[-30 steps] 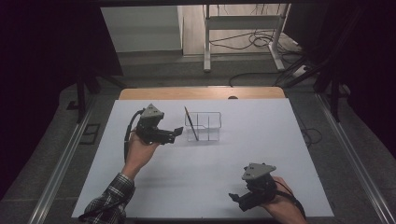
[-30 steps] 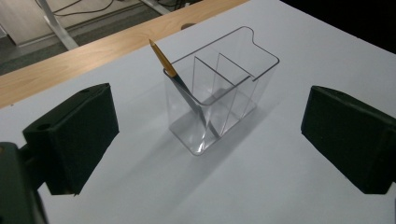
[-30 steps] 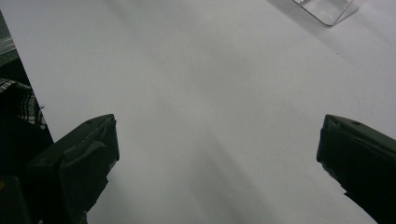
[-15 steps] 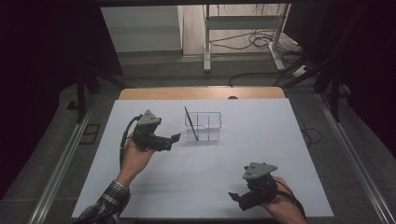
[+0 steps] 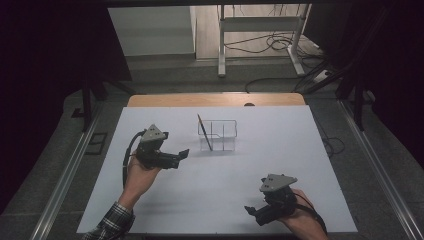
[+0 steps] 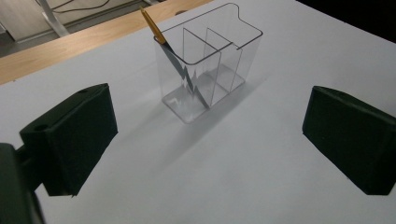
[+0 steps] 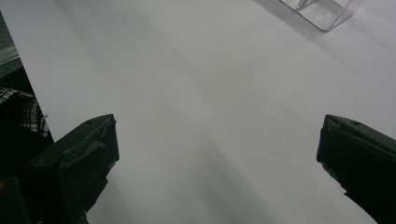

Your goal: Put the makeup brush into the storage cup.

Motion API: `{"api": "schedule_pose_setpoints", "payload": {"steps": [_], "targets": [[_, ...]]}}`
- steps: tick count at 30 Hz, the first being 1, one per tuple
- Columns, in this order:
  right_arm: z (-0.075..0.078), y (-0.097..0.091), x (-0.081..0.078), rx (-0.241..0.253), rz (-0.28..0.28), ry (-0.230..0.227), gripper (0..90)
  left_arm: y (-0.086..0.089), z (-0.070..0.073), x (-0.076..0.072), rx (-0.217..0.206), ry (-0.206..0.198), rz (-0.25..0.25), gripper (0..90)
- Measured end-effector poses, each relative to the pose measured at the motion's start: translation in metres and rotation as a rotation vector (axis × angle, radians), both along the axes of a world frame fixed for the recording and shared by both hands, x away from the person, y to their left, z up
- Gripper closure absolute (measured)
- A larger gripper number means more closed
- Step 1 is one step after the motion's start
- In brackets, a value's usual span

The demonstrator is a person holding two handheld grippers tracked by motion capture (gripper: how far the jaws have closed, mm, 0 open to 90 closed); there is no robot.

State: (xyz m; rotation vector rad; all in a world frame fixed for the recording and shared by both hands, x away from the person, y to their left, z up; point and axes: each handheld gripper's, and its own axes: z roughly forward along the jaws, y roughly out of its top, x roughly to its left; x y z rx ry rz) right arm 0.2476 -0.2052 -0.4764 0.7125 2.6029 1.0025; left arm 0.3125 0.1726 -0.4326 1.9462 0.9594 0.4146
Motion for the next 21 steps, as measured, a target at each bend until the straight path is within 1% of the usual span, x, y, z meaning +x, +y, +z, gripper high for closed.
{"api": "schedule_pose_setpoints", "payload": {"steps": [9,21], "targets": [[0.0,0.0,0.0,0.002,-0.003,-0.005,0.0,0.005,-0.008,-0.012,-0.014,0.004,0.0,3.6],[0.001,-0.001,0.0,0.006,-0.005,-0.007,0.0,0.007,-0.014,-0.024,-0.015,0.012,-0.005,3.6]]}}
